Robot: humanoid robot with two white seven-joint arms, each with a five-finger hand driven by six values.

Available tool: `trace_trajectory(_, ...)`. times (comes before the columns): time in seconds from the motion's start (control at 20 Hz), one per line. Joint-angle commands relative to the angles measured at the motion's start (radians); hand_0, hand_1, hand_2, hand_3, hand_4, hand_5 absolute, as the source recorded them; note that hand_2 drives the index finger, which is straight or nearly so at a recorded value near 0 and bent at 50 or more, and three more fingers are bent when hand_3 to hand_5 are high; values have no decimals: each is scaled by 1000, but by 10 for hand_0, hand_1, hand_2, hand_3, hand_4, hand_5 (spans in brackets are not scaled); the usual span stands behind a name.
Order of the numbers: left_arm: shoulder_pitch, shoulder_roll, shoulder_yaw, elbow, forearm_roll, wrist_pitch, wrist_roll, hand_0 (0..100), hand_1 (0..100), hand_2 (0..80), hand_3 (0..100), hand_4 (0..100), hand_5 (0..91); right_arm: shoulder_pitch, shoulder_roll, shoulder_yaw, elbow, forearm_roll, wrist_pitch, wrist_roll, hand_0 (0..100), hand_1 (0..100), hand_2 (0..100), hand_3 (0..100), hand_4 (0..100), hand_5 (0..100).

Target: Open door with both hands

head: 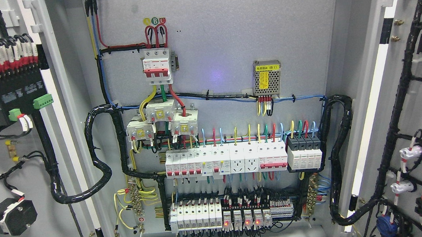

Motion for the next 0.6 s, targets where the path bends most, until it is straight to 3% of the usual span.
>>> trace_trajectory(0.0,3,18,46,78,53,-101,0,0,0,0,0,0,0,33,0,-9,-5,-51,0,6,0,0,0,0,0,0)
trace_trajectory(0.55,0,41,47,158,164,-98,0,0,0,0,0,0,0,68,-5,-29,-13,-134,0,6,0,0,0,0,0,0)
